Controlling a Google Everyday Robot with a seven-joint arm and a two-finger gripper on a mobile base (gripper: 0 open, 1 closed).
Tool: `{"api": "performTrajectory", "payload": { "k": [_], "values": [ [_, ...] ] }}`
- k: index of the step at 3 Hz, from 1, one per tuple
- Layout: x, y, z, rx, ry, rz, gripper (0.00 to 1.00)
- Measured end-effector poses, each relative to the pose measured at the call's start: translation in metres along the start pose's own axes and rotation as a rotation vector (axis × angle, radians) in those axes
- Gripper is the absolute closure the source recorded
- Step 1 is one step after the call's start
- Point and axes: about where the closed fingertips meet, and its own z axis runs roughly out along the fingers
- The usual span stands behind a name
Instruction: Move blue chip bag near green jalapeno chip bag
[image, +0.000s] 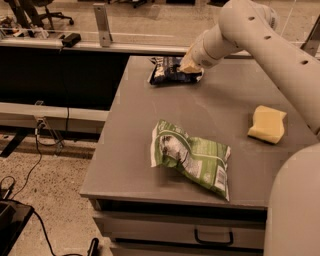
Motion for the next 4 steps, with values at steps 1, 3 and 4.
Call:
{"api": "performTrajectory", "payload": {
  "k": [1, 3, 4],
  "values": [
    [0.003, 0.001, 0.001, -0.005, 0.026, -0.016, 1.00],
    [0.002, -0.007, -0.028, 0.056, -0.037, -0.072, 1.00],
    [-0.003, -0.009, -0.065, 0.101, -0.084, -0.146, 1.00]
  ]
}}
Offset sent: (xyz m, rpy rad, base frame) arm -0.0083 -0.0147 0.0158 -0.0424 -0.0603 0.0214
